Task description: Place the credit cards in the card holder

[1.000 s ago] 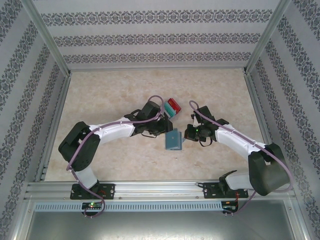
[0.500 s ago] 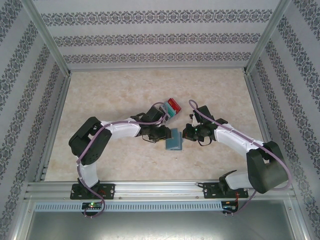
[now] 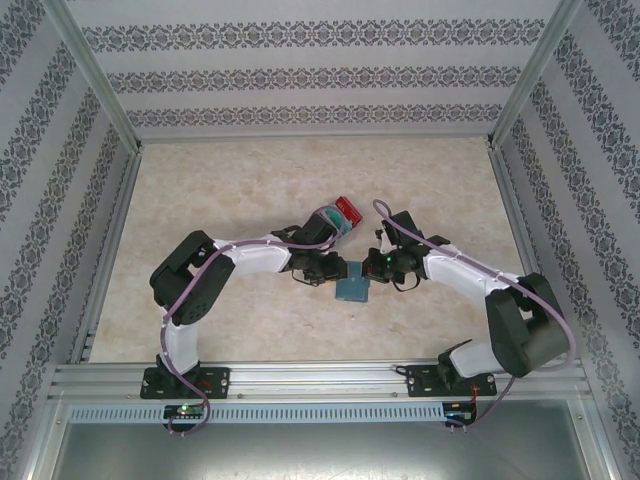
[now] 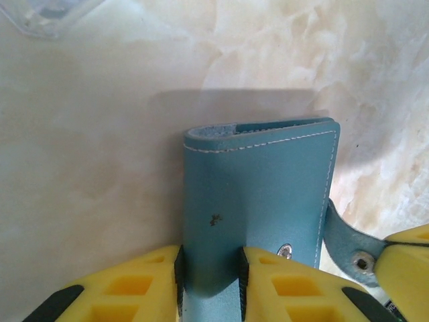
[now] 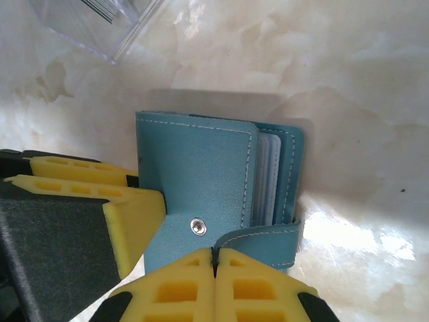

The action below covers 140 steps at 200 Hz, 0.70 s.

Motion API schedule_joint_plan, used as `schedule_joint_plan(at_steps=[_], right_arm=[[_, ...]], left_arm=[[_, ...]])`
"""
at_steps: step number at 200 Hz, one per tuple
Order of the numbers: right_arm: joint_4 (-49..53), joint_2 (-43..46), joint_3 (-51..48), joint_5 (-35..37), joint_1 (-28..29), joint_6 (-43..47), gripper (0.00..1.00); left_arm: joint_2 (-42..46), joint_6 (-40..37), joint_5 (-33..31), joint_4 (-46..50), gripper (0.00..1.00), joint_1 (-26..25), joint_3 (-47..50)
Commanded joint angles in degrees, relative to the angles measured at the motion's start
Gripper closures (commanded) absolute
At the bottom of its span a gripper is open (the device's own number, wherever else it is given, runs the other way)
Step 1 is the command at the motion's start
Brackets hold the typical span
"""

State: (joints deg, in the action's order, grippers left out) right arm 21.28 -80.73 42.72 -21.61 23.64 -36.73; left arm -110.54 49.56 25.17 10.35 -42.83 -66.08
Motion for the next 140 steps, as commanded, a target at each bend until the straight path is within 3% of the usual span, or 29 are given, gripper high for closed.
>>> schedule_joint_plan(at_steps=[1,30,58,140], right_arm=[[-1.7,3.4,-1.1,0.1,-1.4,-1.4,0.99],[-2.8,-3.0,1.3,-5.7,1.3,-1.0,0.99],[-3.5,-8.4,2.4,-3.8,3.5,-2.3,1.0],[-2.1,-11.4,3.1,-3.2,3.7,-0.9,0.99]], left_arm=[[-1.3,-1.6,-1.1,3.8,0.71,-1.3,-1.1],[-1.7,-0.6,-0.8,2.3,0.72,-1.5,-0.9],[-2.1,0.1,-0.1,1.1,0.72,-1.6,-0.9],[-1.7,1.1,0.7,-1.0,0.74,-1.6,-0.4]])
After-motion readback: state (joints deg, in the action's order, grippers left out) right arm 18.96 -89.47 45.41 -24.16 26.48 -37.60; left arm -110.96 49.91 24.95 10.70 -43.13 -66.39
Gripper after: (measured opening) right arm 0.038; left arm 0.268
